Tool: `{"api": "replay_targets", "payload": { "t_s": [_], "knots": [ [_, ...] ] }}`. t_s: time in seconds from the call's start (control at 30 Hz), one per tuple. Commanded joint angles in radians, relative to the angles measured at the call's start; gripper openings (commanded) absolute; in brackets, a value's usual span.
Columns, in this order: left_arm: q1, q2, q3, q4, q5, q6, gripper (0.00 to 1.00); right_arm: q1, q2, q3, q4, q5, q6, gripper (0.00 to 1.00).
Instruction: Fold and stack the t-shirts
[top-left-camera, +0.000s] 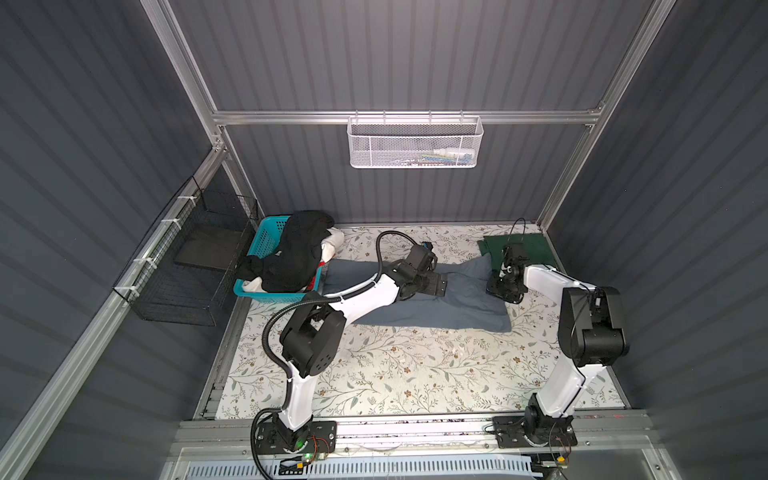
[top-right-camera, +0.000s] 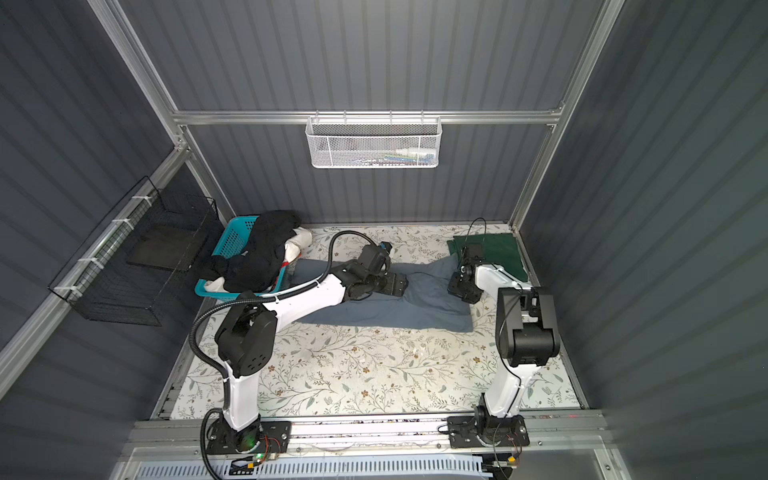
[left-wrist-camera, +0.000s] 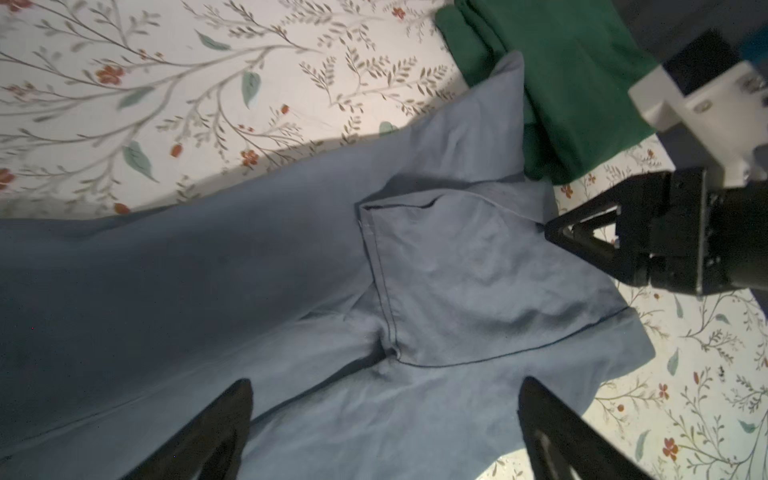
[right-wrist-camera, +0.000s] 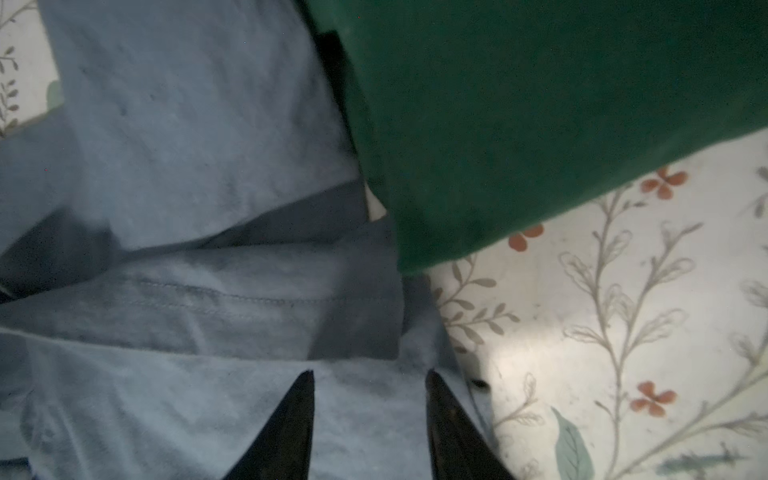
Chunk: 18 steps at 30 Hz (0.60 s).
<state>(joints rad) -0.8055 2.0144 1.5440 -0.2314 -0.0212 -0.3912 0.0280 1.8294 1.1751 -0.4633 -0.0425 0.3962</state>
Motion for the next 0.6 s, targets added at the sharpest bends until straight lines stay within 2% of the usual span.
{"api": "replay_targets", "payload": {
  "t_s": [0.0,0.17,0.4,0.57],
  "knots": [
    [-0.011,0.027,0.036,0.020,0.032,0.028,1.00,-0.008,0.030,0.031,-0.002,-0.027,0.001,0.44],
    [-0.016,0.047,0.044,0.026,0.036,0.028,1.00,-0.012,0.046,0.054,0.016,-0.032,0.013,0.36],
    [-0.019,0.052,0.032,0.018,0.020,0.031,1.00,-0.017,0.119,0.149,-0.033,-0.043,0.004,0.14],
    [-0.018,0.046,0.019,0.017,0.009,0.032,1.00,-0.016,0.119,0.169,-0.028,-0.022,-0.002,0.04]
  ]
}}
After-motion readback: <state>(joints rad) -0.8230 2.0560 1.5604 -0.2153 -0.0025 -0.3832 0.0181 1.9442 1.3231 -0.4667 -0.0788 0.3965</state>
